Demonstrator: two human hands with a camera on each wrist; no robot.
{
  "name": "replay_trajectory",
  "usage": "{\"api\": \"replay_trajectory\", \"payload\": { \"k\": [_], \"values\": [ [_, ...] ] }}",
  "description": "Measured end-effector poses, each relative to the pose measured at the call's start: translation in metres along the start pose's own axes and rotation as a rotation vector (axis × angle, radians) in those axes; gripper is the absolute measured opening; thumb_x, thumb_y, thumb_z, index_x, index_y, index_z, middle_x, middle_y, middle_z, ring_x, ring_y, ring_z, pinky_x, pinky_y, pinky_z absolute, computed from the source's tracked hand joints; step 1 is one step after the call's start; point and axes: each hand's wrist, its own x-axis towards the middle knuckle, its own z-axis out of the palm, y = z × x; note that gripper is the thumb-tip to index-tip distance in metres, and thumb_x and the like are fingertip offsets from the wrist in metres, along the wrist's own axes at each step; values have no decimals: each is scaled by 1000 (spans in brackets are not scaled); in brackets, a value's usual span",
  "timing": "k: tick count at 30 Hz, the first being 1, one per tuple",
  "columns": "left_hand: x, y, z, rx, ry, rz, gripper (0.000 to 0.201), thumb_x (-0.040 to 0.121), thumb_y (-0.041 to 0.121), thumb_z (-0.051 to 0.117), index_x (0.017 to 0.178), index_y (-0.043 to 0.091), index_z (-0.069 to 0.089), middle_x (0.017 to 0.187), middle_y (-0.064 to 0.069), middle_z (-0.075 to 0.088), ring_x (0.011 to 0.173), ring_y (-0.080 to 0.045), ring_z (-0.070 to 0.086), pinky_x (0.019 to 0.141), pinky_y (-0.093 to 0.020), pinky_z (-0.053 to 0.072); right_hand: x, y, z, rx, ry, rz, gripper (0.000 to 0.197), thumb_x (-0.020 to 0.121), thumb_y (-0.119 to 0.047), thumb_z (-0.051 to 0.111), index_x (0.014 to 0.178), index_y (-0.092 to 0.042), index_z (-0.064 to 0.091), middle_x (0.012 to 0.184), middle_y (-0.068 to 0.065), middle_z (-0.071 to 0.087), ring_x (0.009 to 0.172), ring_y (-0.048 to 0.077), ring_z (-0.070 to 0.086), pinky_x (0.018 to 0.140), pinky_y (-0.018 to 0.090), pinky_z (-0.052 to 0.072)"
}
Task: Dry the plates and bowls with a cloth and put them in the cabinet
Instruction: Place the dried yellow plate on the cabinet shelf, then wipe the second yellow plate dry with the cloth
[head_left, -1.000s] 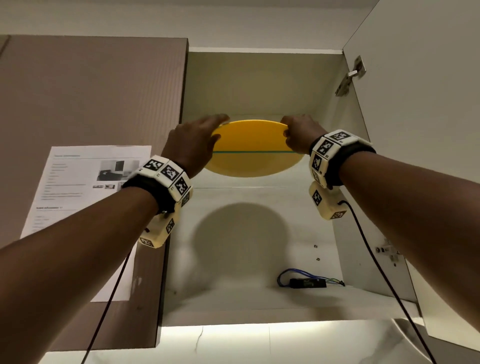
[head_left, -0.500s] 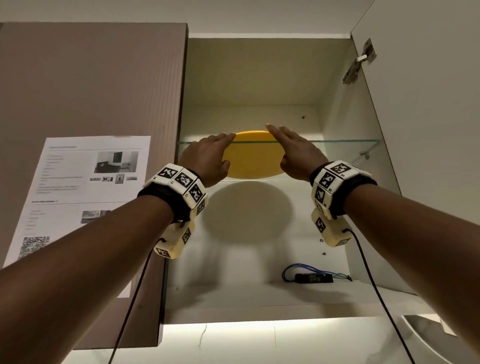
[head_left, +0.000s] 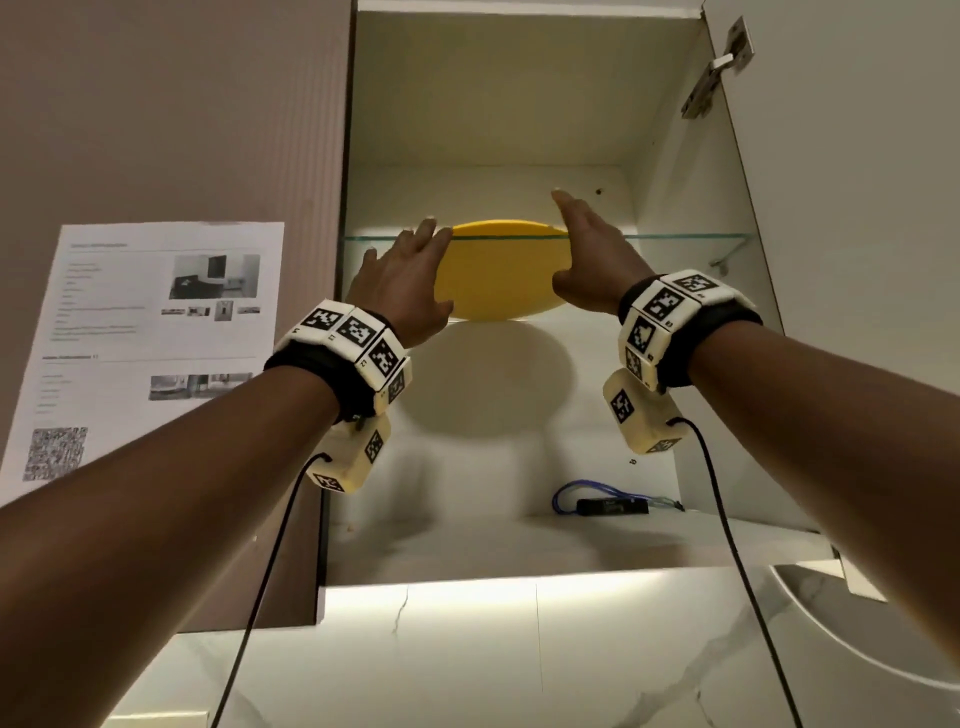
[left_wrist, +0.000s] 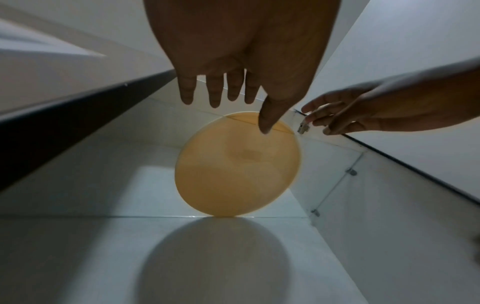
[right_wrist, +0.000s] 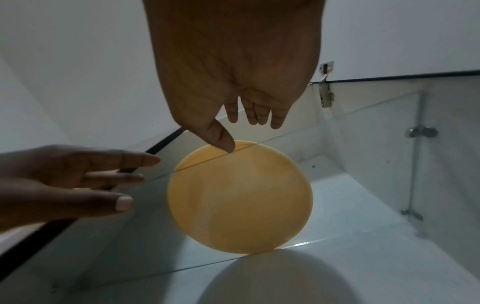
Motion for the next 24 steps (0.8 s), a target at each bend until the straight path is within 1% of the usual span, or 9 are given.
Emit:
{"api": "replay_trajectory", "payload": {
  "k": [3, 5, 8, 11, 12, 15, 18, 21, 24],
  "values": [
    [-37, 9, 5, -198, 114, 24, 68, 91, 27, 66, 151, 20, 35, 160, -5, 32, 141, -30, 39, 113, -47, 36, -34, -2, 0, 131, 148, 8, 70, 83, -5, 62, 147, -15, 35, 150, 8, 39, 135, 26, 39, 103, 31, 36],
    [-71, 21, 10, -353, 138, 20, 59, 90, 28, 65, 145, 22, 46, 151, -3, 46, 134, -26, 47, 107, -44, 42, -65, -3, 3, 198, 189, 22, 58, 82, -10, 61, 137, -14, 45, 141, 8, 48, 129, 24, 45, 95, 25, 36],
    [-125, 38, 15, -521, 125, -6, 50, 85, 38, 61, 134, 26, 57, 131, 2, 64, 116, -21, 60, 95, -44, 52, -118, -2, 6, 297, 211, 73, 46, 82, -15, 60, 128, -12, 53, 132, 5, 56, 119, 19, 52, 91, 23, 43],
    [-180, 54, 16, -596, 84, -2, 40, 86, 44, 58, 123, 29, 64, 116, 9, 69, 98, -12, 66, 84, -40, 56, -173, -6, 8, 340, 203, 74, 39, 83, -17, 59, 121, -8, 57, 124, -1, 60, 112, 13, 57, 90, 18, 48],
    [-203, 60, 17, -603, 48, -5, 37, 88, 45, 58, 121, 30, 64, 113, 11, 69, 93, -10, 67, 82, -39, 56, -195, -9, 12, 327, 174, 67, 39, 83, -18, 58, 120, -8, 57, 123, -1, 60, 111, 12, 57, 91, 18, 48],
    [-257, 73, 21, -596, -73, -47, 27, 90, 44, 58, 114, 34, 67, 98, 14, 73, 81, -11, 69, 78, -40, 57, -248, -16, 26, 300, 105, 54, 39, 83, -19, 59, 120, -8, 56, 124, 0, 59, 111, 12, 56, 91, 26, 51],
    [-309, 76, 28, -584, -242, -131, 22, 91, 46, 60, 107, 36, 69, 88, 16, 73, 75, -8, 68, 78, -39, 58, -298, -21, 38, 263, 36, 103, 39, 84, -21, 62, 121, -10, 56, 124, -1, 59, 106, 5, 56, 89, 25, 51],
    [-365, 72, 37, -600, -377, -172, 20, 90, 46, 60, 100, 34, 73, 81, 17, 71, 71, -7, 67, 72, -37, 58, -345, -25, 49, 167, -75, 142, 39, 84, -26, 59, 122, -14, 57, 123, -4, 58, 109, 10, 57, 91, 32, 51],
    [-417, 65, 41, -632, -457, -226, 22, 90, 46, 58, 98, 32, 73, 77, 18, 68, 70, -8, 67, 67, -37, 57, -395, -22, 54, 106, -198, 203, 40, 83, -26, 59, 122, -15, 58, 122, 2, 58, 110, 15, 57, 89, 39, 51]
  ]
}}
